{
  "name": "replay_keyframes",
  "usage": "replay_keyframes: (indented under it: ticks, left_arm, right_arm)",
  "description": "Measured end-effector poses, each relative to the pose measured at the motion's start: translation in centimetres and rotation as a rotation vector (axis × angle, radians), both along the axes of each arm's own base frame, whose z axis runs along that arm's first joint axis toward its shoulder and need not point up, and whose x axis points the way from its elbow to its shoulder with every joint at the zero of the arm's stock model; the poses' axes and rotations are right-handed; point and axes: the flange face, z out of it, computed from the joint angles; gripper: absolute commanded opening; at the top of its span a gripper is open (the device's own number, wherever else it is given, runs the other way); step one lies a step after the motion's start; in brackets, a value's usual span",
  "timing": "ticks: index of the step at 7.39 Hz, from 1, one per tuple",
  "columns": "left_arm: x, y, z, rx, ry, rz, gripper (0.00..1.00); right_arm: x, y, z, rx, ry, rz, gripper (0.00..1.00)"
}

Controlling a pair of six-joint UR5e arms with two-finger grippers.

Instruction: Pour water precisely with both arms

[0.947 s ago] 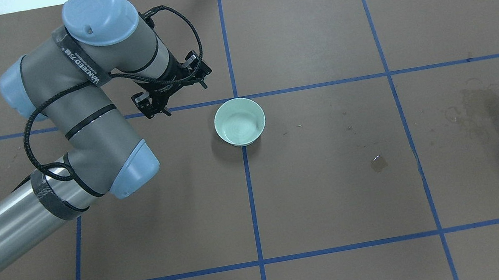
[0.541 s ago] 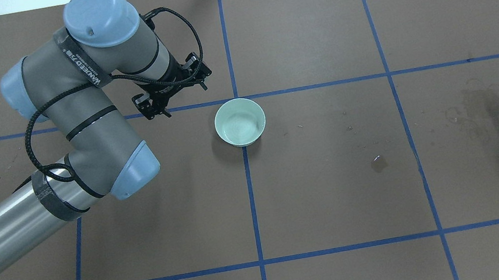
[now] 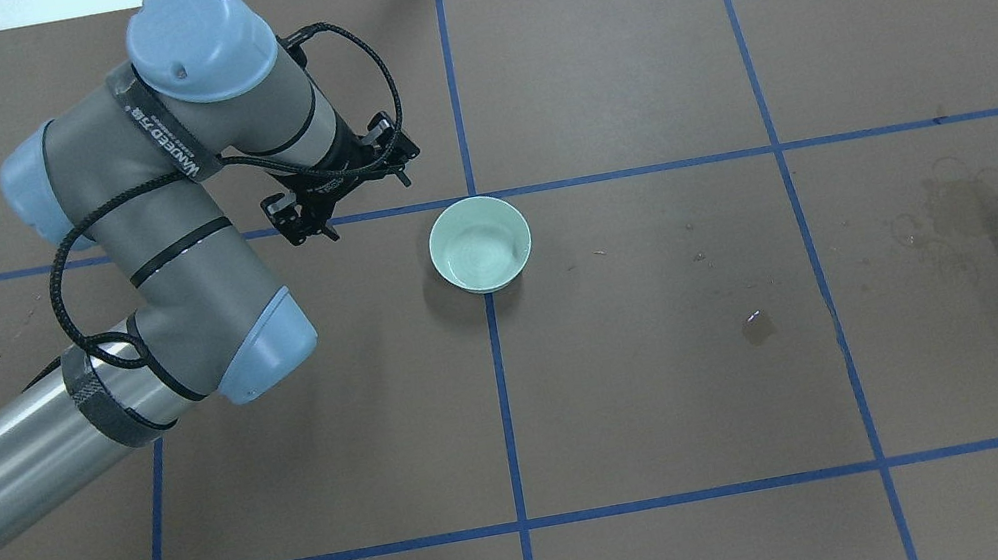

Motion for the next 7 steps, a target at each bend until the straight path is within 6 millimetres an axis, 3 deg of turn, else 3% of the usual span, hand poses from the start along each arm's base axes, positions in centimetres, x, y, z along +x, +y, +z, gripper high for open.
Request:
replay_keyframes:
  ticks: [7]
  left_arm:
    - [0.1,0.1,0.2,-0.004,-0.003,0.000,1.00]
  right_arm:
    - [0.3,-1.4,0.6,0.021,0.027,0.011,0.98]
